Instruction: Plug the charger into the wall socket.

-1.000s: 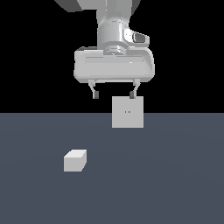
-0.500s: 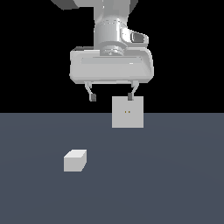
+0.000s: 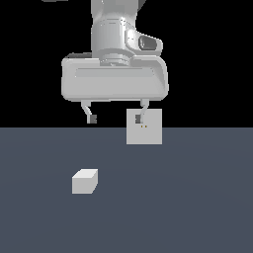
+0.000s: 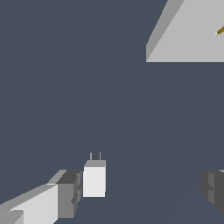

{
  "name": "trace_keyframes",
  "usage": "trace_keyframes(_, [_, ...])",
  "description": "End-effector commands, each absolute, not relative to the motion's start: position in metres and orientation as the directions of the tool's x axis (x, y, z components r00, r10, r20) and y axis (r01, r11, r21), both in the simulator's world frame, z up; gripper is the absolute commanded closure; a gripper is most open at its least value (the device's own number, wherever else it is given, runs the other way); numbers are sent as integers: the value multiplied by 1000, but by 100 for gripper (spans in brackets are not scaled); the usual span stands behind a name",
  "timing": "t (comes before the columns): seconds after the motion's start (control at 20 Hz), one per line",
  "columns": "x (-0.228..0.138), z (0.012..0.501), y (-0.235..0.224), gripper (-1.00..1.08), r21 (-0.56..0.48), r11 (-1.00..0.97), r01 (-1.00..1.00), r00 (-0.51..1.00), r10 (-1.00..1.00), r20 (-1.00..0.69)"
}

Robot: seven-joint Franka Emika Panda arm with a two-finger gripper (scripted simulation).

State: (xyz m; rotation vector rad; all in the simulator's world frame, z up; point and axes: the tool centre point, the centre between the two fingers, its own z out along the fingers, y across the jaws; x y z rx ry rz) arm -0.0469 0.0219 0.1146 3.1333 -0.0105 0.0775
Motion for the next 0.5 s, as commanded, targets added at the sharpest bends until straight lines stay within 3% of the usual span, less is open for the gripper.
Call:
trace_keyframes(0.0, [-56, 107, 29, -92, 5, -1000, -7, 997, -6, 73])
trace_keyframes(0.45, [-81, 80, 53, -92, -1, -1000, -6, 989, -6, 149])
